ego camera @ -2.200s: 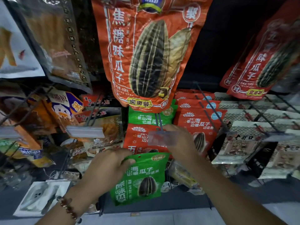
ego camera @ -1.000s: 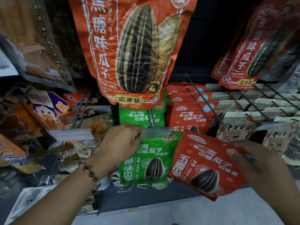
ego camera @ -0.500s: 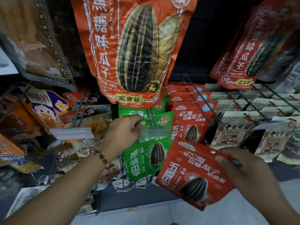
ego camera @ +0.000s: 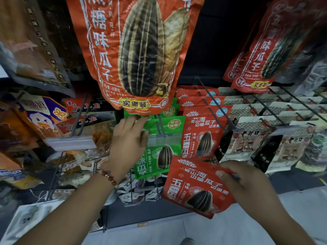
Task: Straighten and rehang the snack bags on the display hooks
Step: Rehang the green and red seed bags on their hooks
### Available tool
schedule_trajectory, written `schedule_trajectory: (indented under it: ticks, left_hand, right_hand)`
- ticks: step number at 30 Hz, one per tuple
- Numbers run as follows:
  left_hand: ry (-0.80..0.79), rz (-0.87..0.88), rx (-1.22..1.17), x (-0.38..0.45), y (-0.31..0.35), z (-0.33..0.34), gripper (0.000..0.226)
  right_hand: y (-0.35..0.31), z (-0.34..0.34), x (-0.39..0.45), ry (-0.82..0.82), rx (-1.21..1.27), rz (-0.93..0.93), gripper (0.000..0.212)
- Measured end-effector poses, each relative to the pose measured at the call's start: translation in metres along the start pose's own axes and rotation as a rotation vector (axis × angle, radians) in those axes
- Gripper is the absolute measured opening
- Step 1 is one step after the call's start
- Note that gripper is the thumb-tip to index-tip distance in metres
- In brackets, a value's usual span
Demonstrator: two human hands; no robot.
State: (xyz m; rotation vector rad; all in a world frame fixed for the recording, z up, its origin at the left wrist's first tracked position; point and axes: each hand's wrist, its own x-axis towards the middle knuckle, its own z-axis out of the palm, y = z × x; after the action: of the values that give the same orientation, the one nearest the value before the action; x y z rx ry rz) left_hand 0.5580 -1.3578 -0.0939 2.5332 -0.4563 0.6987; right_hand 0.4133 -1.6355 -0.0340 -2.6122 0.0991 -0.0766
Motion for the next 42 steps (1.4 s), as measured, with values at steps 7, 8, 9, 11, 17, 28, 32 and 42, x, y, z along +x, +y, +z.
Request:
schedule_trajectory:
  ticks: [7,8,9,11,17,28,32,42]
  left_hand:
    - [-0.15,-0.019,0.15,-0.07,0.009,-0.001,0.056]
    - [-0.178,-0.014,0.147,-0.08,0.012,-0.001,0.057]
    - [-0.204,-0.001,0.144,-0.087,0.014,-0.001,0.058]
    - [-0.234,0.015,0.142,-0.098,0.02,-0.003,0.058]
    - [-0.24,0.1,0.065,-0.099,0.053,-0.008,0.05]
    - [-0.288,0.061,-0.015,-0.044,0.136,0.019,0.033]
    - [-0.308,0.021,-0.035,-0.022,0.165,0.034,0.028]
    - [-0.246,-0.129,-0.05,0.032,0.197,0.053,0.022]
  right_hand:
    - [0.009,0.015,0.01,0.018,-0.047,-0.073,0.012]
    - [0.01,0.019,0.012,0.024,-0.058,-0.093,0.012]
    - [0.012,0.023,0.014,0.029,-0.07,-0.116,0.011]
    - [0.015,0.03,0.019,0.032,-0.101,-0.17,0.011]
    - [0.023,0.043,0.028,0.054,-0.178,-0.342,0.021]
    - [0.069,0.004,0.05,0.021,-0.097,-0.411,0.014]
    - [0.097,-0.021,0.067,-0.059,-0.029,-0.327,0.018]
    - [0.126,-0.061,0.117,-0.024,0.055,-0.287,0.019]
